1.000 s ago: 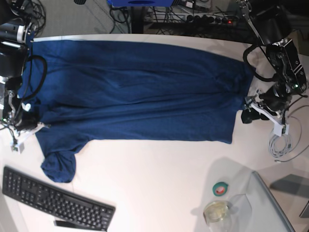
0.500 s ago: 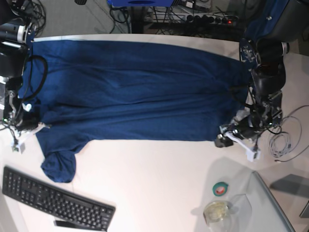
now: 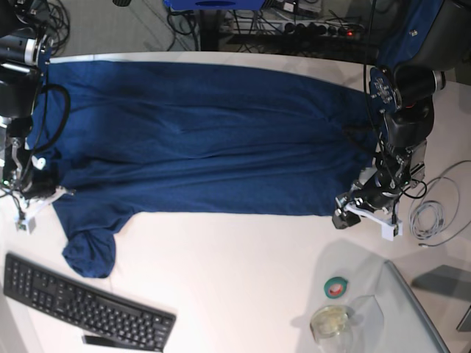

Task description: Layout the t-shirt on the table in an organized manner, then fold the t-shirt properly

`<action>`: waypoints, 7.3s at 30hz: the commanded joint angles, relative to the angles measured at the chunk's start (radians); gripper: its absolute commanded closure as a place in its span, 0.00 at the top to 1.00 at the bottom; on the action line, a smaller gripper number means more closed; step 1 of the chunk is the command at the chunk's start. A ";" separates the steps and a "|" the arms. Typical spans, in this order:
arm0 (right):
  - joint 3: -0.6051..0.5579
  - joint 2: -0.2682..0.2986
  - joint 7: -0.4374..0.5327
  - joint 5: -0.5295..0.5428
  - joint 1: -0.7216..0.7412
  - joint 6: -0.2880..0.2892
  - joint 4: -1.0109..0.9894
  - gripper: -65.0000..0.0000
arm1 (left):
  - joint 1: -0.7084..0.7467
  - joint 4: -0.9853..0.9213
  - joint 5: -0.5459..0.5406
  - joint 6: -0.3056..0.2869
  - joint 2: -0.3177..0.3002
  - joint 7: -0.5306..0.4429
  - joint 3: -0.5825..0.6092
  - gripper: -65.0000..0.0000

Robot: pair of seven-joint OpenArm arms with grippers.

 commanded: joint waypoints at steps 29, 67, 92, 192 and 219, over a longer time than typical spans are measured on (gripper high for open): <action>0.002 0.033 0.137 0.004 0.039 0.004 0.018 0.00 | -0.147 0.129 -0.014 0.008 0.000 0.032 0.162 0.00; -0.006 0.073 0.234 0.001 -0.055 0.096 0.050 0.00 | 0.160 0.656 -0.135 0.003 0.000 0.278 0.063 0.00; -0.012 0.070 0.109 0.003 -0.223 0.137 0.270 0.00 | 0.345 0.806 -0.339 0.003 -0.095 0.353 0.061 0.00; 0.194 -0.104 -0.052 0.004 -0.484 0.037 0.629 0.23 | 0.500 0.757 -0.330 0.008 -0.028 0.258 0.173 0.00; -0.009 -0.030 -0.050 0.003 -0.026 0.036 0.231 0.46 | 0.608 0.858 -0.212 0.008 -0.034 0.169 0.026 0.00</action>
